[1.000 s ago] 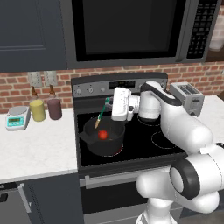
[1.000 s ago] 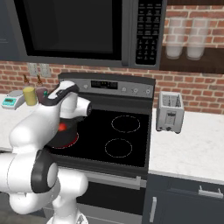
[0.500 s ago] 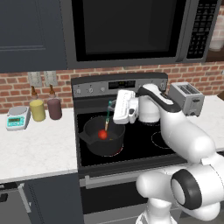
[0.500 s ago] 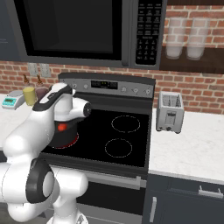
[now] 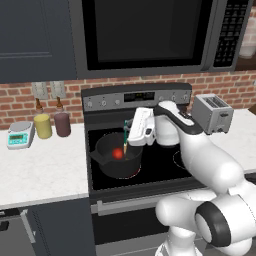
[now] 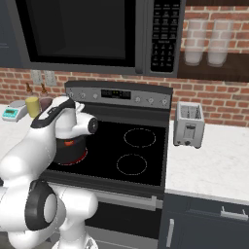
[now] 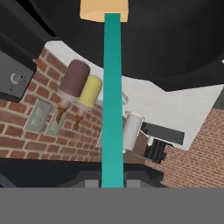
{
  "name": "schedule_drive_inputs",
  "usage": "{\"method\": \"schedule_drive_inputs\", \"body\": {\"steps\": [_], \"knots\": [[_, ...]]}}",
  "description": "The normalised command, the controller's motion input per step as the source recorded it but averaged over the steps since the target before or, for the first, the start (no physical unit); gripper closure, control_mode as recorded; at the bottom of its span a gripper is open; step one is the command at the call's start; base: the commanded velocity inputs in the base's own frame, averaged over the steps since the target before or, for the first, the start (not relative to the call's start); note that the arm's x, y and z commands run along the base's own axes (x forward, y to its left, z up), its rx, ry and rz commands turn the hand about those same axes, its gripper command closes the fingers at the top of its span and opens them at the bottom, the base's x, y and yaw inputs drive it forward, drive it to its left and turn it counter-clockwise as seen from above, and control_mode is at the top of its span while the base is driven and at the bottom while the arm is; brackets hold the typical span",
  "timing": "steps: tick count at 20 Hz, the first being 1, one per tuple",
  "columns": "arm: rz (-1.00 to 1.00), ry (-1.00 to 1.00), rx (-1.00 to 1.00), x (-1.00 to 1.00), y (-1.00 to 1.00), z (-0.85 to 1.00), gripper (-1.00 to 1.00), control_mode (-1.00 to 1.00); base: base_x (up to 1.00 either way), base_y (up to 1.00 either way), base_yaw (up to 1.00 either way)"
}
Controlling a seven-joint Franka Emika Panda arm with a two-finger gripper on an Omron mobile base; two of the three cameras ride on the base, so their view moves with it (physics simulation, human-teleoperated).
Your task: Put the lemon and tomato in the pot. Retrieve the spatula and lightly stir the vegetables in the pot.
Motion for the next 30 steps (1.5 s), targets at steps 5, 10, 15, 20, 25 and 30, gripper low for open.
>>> {"method": "schedule_drive_inputs", "body": {"steps": [5,10,15,20,25,30], "knots": [[-0.01,0.07,0.0,0.03,0.0,-0.28,1.0,-1.0,0.0,0.0,0.0],[0.0,0.01,0.0,0.0,0.0,-0.13,1.0,-1.0,0.0,0.0,0.0],[0.0,0.0,0.0,0.02,0.0,-0.07,1.0,-1.0,0.0,0.0,0.0],[0.05,0.0,0.0,0.08,0.06,-0.05,1.0,-1.0,0.0,0.0,0.0],[0.14,0.0,0.03,0.07,0.22,0.0,1.0,-1.0,0.0,0.0,0.0],[0.17,0.0,0.04,0.0,0.25,0.0,1.0,-1.0,0.0,0.0,0.0]]}}
